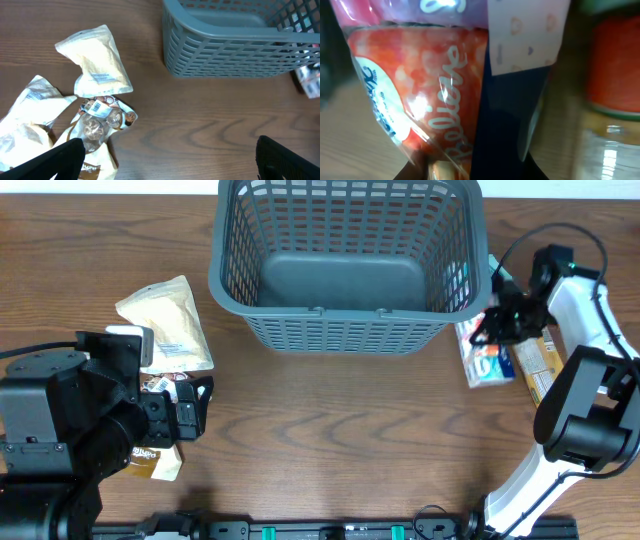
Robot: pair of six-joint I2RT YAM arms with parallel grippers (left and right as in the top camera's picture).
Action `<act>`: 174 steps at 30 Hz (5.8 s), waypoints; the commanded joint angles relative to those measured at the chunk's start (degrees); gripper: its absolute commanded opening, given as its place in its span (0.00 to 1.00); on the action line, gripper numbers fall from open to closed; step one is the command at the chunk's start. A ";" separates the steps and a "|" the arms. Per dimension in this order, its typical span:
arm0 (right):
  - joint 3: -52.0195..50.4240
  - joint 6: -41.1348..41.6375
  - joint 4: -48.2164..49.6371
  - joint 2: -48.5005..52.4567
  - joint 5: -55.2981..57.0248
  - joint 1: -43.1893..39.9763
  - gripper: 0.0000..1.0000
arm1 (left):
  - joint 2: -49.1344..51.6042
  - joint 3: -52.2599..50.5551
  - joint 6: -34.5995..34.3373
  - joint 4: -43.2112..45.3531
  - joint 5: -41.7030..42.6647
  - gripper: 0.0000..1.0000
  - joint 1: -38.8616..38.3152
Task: Pack container
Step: 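Close the right gripper on the tissue pack and lift it, then carry the tissue pack over the basket and release it inside, then move the right gripper down onto the orange spaghetti package, then grasp the spaghetti package with the right gripper and lift it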
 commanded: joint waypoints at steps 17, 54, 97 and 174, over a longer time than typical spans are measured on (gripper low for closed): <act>42.82 9.66 -11.06 -4.50 -4.37 -0.15 0.02 | 0.24 0.48 0.81 0.37 -0.48 0.99 -0.22; 47.15 -6.58 -25.40 -3.56 6.62 30.12 0.01 | 0.24 0.48 0.81 -0.17 -0.48 0.99 -0.22; 47.74 25.70 -7.13 -5.57 5.31 19.06 0.99 | 2.84 0.48 0.83 0.02 -0.52 0.99 -0.22; 0.57 -16.72 4.15 7.72 4.48 -14.45 0.78 | 2.86 0.48 2.49 -4.87 -1.05 0.99 -0.22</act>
